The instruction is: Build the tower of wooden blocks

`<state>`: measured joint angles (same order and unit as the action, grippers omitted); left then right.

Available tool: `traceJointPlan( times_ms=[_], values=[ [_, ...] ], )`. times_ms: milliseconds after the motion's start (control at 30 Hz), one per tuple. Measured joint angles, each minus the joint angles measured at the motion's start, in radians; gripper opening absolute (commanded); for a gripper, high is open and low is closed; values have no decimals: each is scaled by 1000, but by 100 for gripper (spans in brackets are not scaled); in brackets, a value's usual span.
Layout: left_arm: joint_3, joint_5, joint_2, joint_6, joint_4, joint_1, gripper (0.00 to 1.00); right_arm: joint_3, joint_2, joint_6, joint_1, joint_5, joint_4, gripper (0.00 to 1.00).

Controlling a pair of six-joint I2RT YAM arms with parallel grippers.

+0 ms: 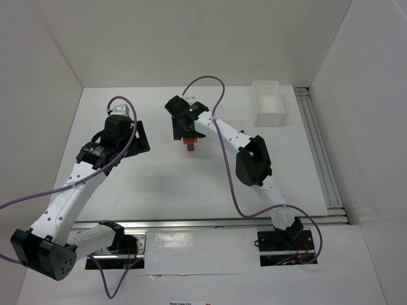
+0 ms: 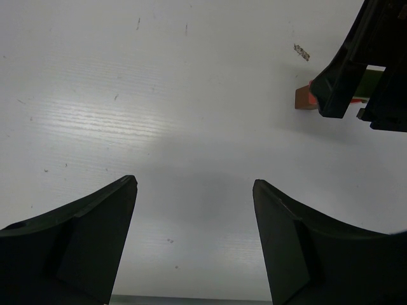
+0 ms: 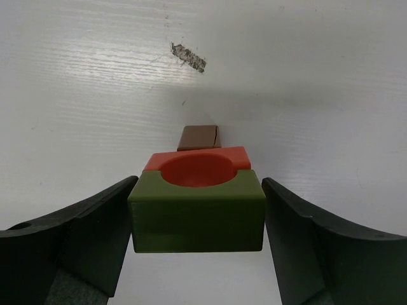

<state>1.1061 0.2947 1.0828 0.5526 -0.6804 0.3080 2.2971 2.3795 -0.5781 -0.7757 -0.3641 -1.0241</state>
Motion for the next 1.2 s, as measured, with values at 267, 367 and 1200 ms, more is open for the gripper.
traceJointPlan(
  times_ms=[267,367,1200],
  values=[
    [0,0,0,0,0,0,86,7,0,4,0,0,1,75],
    [0,0,0,0,0,0,86,12,0,4,0,-1,2,75],
    [0,0,0,-3,0,0,86,13,0,20,0,-4,2,96]
  ],
)
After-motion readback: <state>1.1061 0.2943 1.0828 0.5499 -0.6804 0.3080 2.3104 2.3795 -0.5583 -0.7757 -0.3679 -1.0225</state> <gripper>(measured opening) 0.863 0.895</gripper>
